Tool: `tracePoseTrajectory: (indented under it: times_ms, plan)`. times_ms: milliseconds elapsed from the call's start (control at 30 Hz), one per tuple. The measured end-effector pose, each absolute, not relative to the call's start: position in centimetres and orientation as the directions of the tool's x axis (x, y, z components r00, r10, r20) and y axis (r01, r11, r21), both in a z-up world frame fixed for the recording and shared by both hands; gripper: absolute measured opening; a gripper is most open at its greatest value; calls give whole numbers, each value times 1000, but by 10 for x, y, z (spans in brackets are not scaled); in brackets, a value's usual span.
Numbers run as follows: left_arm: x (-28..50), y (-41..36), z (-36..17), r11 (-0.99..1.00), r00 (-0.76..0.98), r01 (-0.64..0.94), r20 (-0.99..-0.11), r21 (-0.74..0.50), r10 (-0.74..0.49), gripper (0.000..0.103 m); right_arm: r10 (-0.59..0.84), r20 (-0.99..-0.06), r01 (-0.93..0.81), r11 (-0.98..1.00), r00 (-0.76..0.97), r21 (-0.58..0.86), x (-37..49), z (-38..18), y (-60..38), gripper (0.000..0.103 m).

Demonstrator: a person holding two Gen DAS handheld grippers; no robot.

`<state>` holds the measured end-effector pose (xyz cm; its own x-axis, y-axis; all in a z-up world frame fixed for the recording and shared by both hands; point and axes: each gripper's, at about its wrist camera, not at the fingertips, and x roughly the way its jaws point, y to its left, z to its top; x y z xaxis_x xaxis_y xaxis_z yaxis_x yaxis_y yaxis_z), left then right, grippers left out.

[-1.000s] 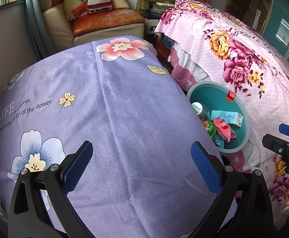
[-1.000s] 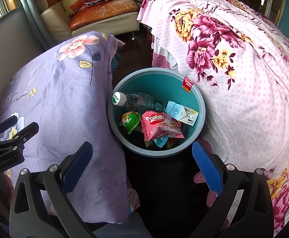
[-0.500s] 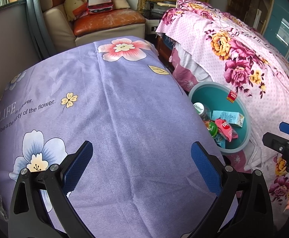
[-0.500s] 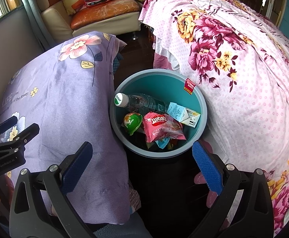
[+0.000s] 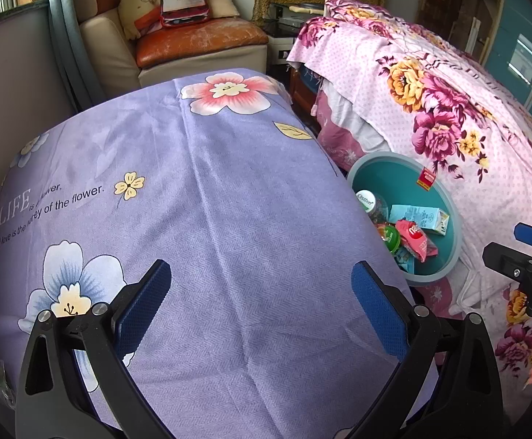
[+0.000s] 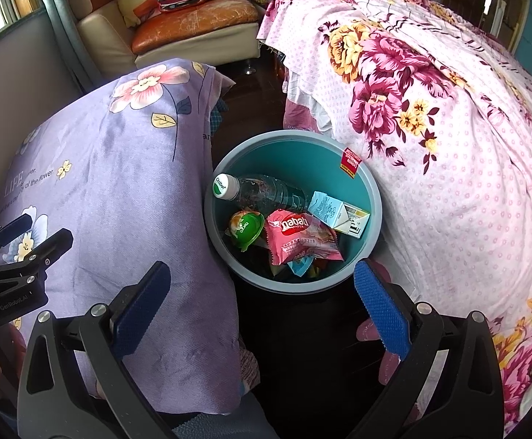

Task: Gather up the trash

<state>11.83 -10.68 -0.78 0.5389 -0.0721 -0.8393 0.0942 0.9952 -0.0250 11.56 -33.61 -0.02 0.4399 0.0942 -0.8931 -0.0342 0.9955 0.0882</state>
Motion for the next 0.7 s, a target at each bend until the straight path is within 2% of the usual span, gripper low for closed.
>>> tracePoseTrajectory:
  times_ms: [700]
  plan:
    - [104,-110,1,994,537,106,-839,-37,-89,99,72,-881,-22,997,468,70,99,11,-344,96]
